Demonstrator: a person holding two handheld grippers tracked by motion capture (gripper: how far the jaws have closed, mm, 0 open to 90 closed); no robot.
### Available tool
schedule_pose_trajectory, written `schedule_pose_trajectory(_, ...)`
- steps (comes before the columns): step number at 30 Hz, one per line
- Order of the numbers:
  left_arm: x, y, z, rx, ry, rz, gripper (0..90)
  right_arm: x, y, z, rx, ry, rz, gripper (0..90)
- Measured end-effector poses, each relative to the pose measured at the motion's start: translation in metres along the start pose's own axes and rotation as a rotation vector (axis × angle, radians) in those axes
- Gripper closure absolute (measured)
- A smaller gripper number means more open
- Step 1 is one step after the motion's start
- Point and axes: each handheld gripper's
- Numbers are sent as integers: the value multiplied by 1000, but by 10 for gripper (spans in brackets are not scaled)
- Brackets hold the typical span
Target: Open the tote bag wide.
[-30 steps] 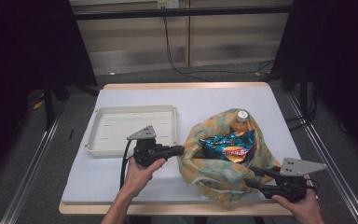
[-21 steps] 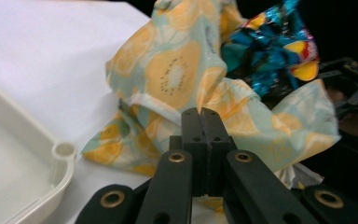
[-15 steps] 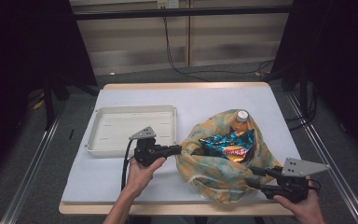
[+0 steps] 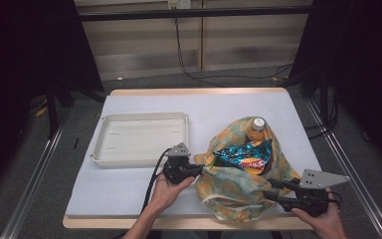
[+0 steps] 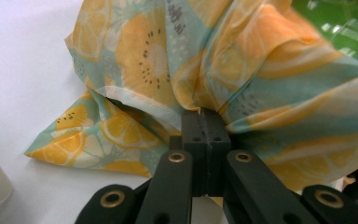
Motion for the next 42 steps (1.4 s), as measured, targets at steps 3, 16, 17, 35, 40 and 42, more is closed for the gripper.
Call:
schedule_pose_trajectory(3,-3,6,1,1,3,10,900,-2,2,-3,-9,-6,18,771)
schedule_pose_trajectory(16,-23,19,9,10,5,110,900,-26,11,-24,-21,-6,206,900)
schedule_pose_trajectory(17,-23,20,8,17,9,114,900,-27,12,-24,-26,-7,217,900)
schedule_pose_trajectory(35,3,-42,8,44,12,-91,718,9,-25,-25,-39,26,-37,538)
schedule_pose_trajectory(40,15,-59,13,72,10,-161,706,24,-34,-33,-75,21,-87,532)
schedule_pose_trajectory(42,21,-60,14,68,10,-189,706,33,-34,-42,-105,29,-97,552)
Point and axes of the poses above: each handheld gripper's, and its own axes: y roughly forward along the jaws, x roughly out of its top, z roughly to its left, and after that the axes turned 1 degree about -x, right-handed
